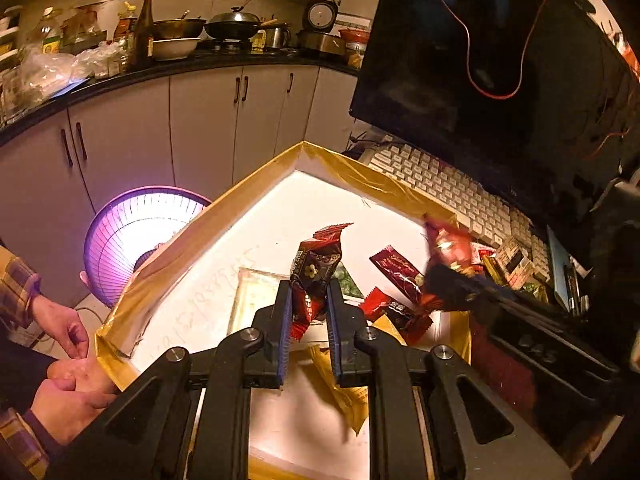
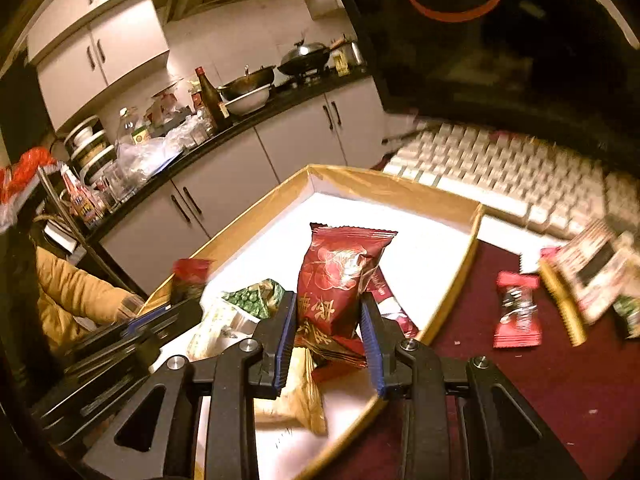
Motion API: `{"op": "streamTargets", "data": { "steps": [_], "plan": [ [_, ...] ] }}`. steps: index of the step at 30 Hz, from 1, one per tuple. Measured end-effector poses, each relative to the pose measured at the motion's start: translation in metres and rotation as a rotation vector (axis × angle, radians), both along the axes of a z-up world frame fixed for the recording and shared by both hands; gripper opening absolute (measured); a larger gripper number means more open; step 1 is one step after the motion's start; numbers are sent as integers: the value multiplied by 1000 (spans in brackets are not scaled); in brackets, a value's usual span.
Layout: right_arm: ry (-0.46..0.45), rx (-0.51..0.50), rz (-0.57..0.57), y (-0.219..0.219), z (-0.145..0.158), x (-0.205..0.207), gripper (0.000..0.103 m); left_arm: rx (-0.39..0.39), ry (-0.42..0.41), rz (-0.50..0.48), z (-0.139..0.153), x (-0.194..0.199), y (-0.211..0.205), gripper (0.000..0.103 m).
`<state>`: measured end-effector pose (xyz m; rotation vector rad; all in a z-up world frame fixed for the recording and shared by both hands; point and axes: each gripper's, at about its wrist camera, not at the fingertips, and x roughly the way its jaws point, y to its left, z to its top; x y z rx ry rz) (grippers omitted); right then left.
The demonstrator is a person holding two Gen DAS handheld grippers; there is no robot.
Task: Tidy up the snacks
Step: 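Carry both held snacks over the tray and lower them in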
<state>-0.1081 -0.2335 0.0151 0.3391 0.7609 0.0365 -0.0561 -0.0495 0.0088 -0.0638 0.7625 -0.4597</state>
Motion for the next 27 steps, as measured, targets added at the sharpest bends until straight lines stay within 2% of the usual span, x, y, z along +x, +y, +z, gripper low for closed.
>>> {"op": "streamTargets", "data": {
  "steps": [3,7,11,13,17,23,27],
  "plan": [
    [20,11,15,0,-12,8,32,3,28,-6,-6,7,-5,13],
    [26,-41,7,4,-17,9,32,20,20,-59,-7,-1,-26,13],
    [41,-16,11,3,-22,8,32,13,23,-50,-9,-7,-16,13],
    [38,-17,12,3,-21,8,32,24,24,-15,-10,-2,-10,13],
    [35,-8,13,4,-22,9,35,6,54,1,-14,14,-7,13],
    [28,-9,3,3,-22,8,35,-32,73,-52,-17,15,-15,13],
    [9,25,1,0,-22,7,43,-37,66,-52,-14,13,-12,13]
  ]
}}
